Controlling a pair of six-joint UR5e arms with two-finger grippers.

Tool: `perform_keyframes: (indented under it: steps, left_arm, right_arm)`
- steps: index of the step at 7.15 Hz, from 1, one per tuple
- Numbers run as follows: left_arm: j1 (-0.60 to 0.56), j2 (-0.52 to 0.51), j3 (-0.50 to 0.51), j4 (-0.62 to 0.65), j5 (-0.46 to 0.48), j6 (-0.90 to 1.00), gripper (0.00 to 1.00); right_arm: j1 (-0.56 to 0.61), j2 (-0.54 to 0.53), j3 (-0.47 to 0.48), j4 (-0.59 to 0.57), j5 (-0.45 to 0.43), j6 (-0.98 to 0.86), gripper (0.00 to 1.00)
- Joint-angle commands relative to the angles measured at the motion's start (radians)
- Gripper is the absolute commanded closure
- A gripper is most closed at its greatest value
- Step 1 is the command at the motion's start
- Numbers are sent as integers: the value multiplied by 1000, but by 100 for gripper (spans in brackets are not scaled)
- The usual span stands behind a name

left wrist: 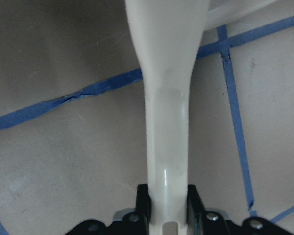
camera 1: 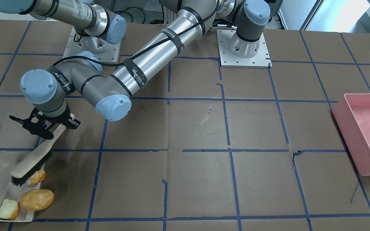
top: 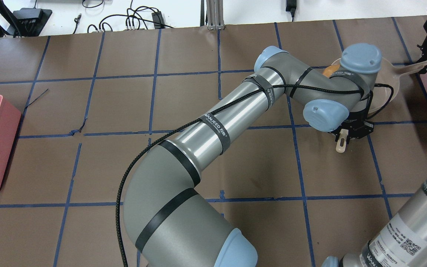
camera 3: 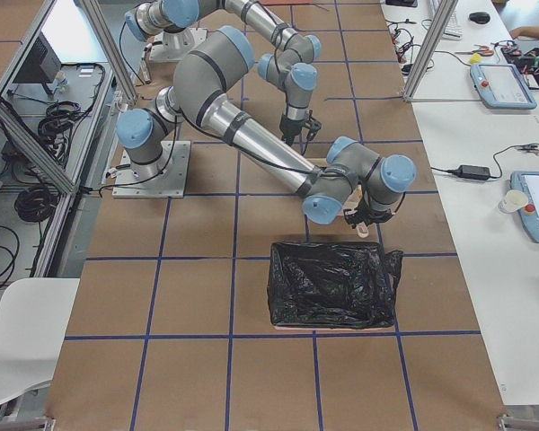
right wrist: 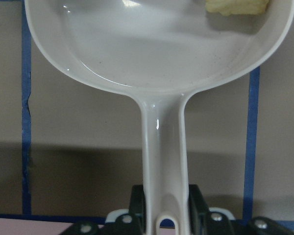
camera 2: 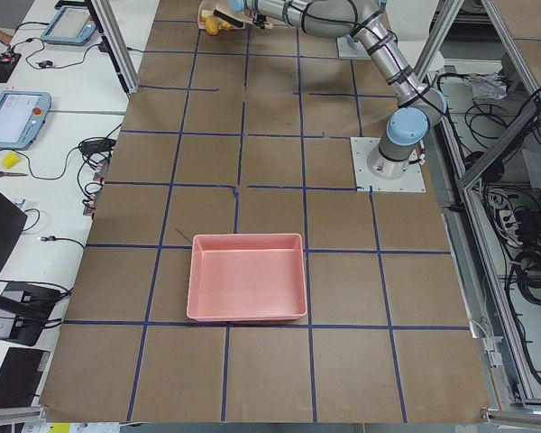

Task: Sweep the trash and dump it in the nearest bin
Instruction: 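Sweep the bread and food chunk into the dustpan with the left gripper's brush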

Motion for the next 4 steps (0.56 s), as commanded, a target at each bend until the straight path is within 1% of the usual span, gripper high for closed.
perform_keyframes:
  steps: [1,3,4]
  left_arm:
    - [-41,14,2,-12,74,48,94]
    - [-37,67,3,-26,10,-50,93]
    - [-25,84,5,-61,-25,-96,93]
  right_arm:
    - [5,1,0,0,0,-1,100]
    - [5,1,0,0,0,1,100]
    - [5,1,0,0,2,1,100]
